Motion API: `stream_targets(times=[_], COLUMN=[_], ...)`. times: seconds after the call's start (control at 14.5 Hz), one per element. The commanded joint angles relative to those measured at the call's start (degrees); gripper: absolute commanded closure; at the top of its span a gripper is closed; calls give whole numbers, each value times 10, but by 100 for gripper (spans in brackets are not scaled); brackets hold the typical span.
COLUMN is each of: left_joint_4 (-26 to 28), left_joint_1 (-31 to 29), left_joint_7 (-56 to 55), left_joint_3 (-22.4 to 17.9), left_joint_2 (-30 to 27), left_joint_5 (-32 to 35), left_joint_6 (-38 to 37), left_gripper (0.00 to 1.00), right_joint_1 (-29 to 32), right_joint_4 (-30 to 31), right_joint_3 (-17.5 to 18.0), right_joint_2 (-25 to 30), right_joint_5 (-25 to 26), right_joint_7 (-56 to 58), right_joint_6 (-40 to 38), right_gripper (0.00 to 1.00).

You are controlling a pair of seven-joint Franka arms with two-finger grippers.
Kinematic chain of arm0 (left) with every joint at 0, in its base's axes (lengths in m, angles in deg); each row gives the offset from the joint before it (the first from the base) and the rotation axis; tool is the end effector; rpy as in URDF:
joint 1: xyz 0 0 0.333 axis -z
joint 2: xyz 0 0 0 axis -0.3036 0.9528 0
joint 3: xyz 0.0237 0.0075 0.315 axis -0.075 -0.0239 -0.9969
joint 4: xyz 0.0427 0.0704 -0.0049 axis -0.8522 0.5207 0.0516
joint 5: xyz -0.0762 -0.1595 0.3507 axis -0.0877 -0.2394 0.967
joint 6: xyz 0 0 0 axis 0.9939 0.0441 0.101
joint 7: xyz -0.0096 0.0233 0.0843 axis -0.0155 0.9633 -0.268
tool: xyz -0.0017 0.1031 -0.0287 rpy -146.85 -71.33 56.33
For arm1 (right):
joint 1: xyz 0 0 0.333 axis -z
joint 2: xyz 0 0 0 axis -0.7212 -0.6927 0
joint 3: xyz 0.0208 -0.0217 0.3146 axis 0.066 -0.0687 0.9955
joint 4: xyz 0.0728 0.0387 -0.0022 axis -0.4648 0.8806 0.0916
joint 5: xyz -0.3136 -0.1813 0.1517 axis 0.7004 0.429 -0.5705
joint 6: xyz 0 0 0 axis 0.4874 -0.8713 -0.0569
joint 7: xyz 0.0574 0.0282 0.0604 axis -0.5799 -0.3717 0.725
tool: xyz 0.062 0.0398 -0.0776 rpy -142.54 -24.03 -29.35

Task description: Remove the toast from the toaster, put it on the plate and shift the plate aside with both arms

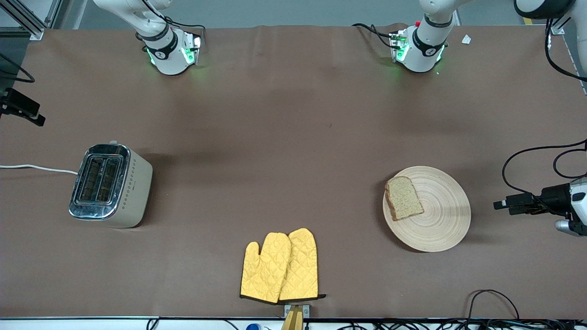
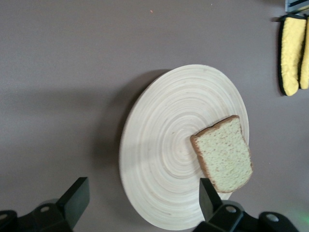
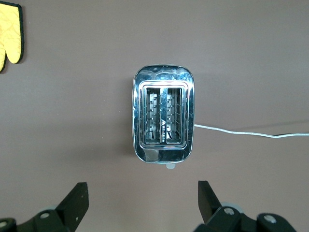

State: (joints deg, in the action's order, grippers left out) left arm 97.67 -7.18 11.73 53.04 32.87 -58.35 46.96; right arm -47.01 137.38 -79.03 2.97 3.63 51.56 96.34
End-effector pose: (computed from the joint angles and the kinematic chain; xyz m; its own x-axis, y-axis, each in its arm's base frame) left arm 0.6919 0.1567 0.3289 0.9965 -0.0644 0.0542 -0.0829 -0.8610 0.5018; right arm 0.5566 -0.0412 0.6669 0.9993 -0.0294 0.0218 -0.0300 -0.9992 0.0256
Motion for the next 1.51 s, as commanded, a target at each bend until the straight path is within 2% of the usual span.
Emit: stream_targets(times=[0.0, 0.28, 0.41, 0.69, 0.89, 1.1, 1.31, 1.44], left_joint_4=[14, 12, 12, 11, 12, 35, 63, 89], left_joint_1=[22, 69, 88, 116, 131, 182, 231, 259], left_joint_7=[-80, -244, -292, -298, -290, -290, -293, -294], left_joint_3=[10, 26, 39, 43, 43, 19, -16, -54], left_joint_2=[-59, -135, -173, -217, -247, -296, -341, -374], left_joint_5=[32, 97, 121, 185, 212, 256, 253, 239], left_joint_6=[-34, -116, -147, -194, -201, -201, -203, -220], left_gripper=[0, 0, 0, 0, 0, 0, 0, 0], right_joint_1=[4, 4, 4, 4, 4, 4, 4, 4], right_joint_4=[9, 10, 10, 10, 10, 9, 10, 10], right_joint_3=[4, 5, 5, 5, 5, 5, 5, 5], right_joint_2=[8, 8, 8, 8, 8, 8, 8, 8], right_joint_5=[-4, -4, -4, -4, -4, -4, -4, -4], right_joint_7=[-10, -10, -10, -10, -10, -10, -10, -10], right_joint_6=[-1, -1, -1, -1, -1, -1, -1, -1], right_gripper=[0, 0, 0, 0, 0, 0, 0, 0])
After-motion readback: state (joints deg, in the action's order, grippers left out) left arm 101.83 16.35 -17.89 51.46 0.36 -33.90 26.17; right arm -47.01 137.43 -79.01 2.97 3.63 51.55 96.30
